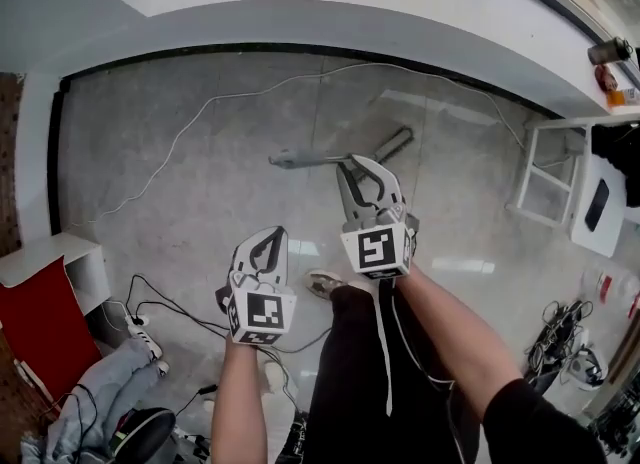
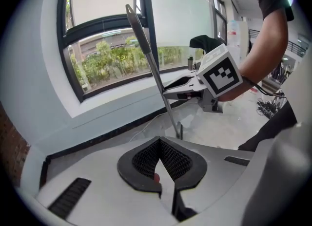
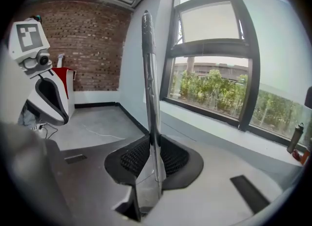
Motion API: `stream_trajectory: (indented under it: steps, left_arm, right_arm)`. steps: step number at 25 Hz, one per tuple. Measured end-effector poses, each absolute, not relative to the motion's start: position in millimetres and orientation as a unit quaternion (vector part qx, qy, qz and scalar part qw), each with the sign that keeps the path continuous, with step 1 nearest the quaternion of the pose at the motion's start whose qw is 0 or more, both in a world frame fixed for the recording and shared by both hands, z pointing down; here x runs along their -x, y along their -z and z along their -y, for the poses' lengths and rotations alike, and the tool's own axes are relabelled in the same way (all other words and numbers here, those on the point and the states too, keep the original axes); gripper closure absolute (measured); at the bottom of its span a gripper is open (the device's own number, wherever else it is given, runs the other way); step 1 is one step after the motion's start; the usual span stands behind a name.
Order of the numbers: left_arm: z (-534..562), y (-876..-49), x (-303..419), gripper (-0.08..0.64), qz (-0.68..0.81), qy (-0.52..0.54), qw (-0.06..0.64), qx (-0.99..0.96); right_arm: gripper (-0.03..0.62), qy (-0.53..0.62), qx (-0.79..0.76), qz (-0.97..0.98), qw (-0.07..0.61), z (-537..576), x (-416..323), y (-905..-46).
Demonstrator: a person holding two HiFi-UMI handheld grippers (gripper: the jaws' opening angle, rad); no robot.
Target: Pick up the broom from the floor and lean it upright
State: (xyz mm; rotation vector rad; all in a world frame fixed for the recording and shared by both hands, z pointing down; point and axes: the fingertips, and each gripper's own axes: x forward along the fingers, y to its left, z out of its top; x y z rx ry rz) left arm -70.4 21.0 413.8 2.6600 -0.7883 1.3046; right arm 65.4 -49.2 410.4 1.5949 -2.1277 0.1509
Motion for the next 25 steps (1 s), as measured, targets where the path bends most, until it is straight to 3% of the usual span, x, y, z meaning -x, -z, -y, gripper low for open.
stream_trajectory:
  steps: [12,17,25]
  left_arm:
    - [7,-399,27,0.558,0.318,-0.331,0.075,-0.885]
    - [6,-404,28,0.557,0.343,-0.288,0.156,-0.881]
    - [8,-414,38,0.557,0.365,-0.270,0.175,-0.874]
  right_arm:
    - [0.528,-0.049,-0.645,0.741,0.178,57,-116,-388]
    - [0.528,-0.051,-0.669,0.726,0.150,47,-118,-383]
    - [0.528,-0.054,-0.673,0.719,0.167,24,-100,-394]
